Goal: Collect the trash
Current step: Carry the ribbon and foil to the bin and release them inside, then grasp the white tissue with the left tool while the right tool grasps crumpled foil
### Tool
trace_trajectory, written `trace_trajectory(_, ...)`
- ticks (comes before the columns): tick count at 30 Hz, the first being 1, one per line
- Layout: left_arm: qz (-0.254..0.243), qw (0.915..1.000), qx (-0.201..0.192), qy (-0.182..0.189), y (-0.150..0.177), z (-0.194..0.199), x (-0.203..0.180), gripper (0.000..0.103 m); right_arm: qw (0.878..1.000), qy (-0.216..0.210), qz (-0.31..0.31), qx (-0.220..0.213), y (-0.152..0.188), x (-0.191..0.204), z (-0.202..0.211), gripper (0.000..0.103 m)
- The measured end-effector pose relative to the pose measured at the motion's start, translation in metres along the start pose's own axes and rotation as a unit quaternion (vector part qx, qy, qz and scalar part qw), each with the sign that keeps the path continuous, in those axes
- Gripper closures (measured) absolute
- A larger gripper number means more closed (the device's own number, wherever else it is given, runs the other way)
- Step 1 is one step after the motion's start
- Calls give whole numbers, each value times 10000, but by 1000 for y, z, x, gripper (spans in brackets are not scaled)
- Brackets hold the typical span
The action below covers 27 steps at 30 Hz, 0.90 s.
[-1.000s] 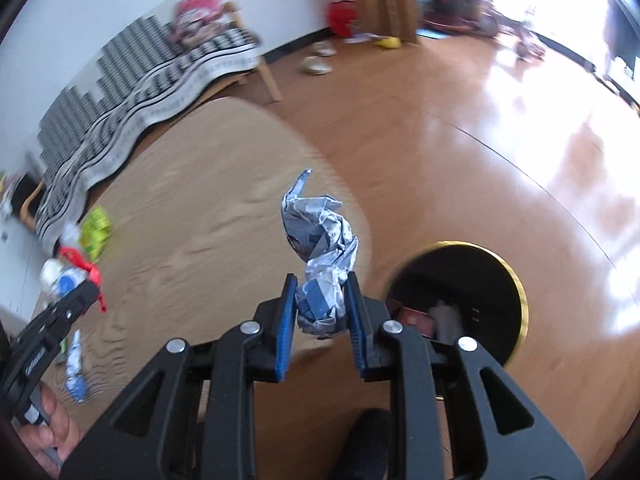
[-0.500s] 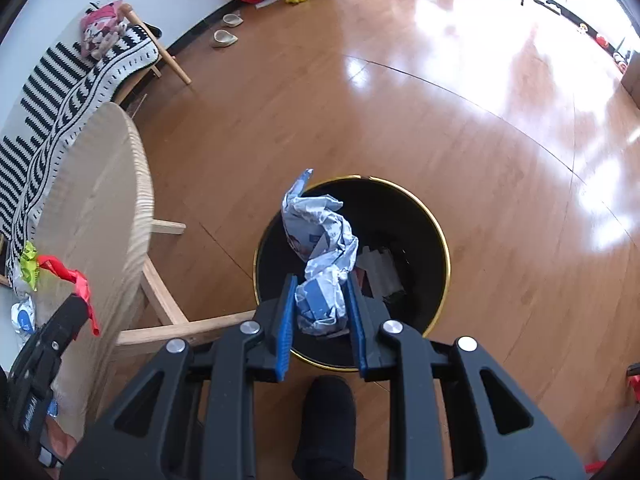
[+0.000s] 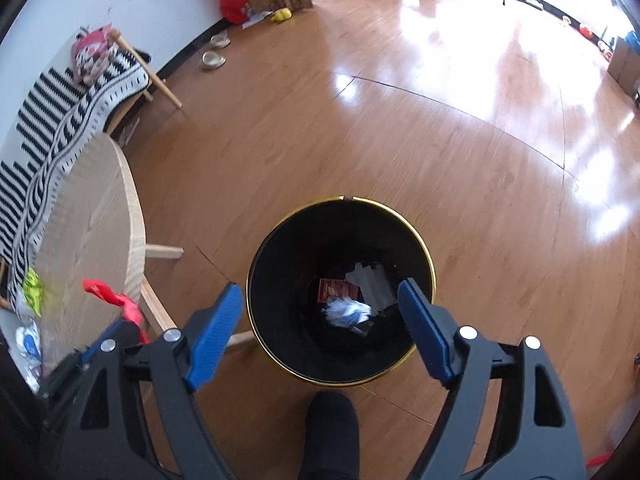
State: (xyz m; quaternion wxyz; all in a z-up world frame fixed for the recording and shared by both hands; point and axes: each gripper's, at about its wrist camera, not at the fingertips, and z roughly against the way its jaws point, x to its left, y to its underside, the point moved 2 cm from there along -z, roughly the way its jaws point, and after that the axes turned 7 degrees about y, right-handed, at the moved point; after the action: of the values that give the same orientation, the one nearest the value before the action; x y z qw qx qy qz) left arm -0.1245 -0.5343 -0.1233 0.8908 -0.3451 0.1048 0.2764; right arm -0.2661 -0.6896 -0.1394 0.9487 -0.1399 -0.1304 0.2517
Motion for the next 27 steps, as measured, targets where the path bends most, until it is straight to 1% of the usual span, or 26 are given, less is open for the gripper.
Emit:
trace_trajectory(5, -40, 9997, 77, 219, -1, -15, -12, 94, 9995, 32, -299, -133, -4, -16, 6, 24)
trace_trajectory(7, -43, 9992, 91, 381, -3, -20, -17, 94, 9988, 49, -440, -226, -6, -23, 11, 22)
trace_trajectory(11, -213, 9974, 161, 672, -3, -34, -30, 94, 9973, 78, -625, -367, -9, -34, 17, 22)
trace_trajectory(13, -284, 9969, 124, 719, -4, -36, -35, 92, 9969, 78, -679, -401, -10, -36, 20, 20)
trace_trajectory(14, -314, 9971, 87, 692, -5, -36, -36, 82, 9968, 79, -673, -413, -10, -37, 21, 20)
trace_trajectory(15, -321, 9971, 65, 692, -6, -35, -36, 57, 9970, 78, -654, -417, -10, -36, 21, 20)
trace_trajectory(17, -330, 9972, -44, 666, -6, -31, -35, 29, 9972, 58, -616, -412, -11, -35, 21, 20)
trace_trajectory(18, -344, 9973, -147, 625, -7, -26, -34, 29, 9974, 31, -605, -402, -12, -34, 21, 20)
trace_trajectory(22, -334, 9980, -156, 504, -9, -10, -22, 28, 9973, -82, -576, -447, -13, -23, 26, 20)
trace_trajectory(24, -213, 9990, -184, 336, -10, 4, -12, 21, 9975, -175, -491, -475, -13, -8, 30, 19)
trace_trajectory(27, -39, 9996, -257, 102, -13, 29, 6, 15, 9980, -289, -283, -489, -11, 20, 35, 18)
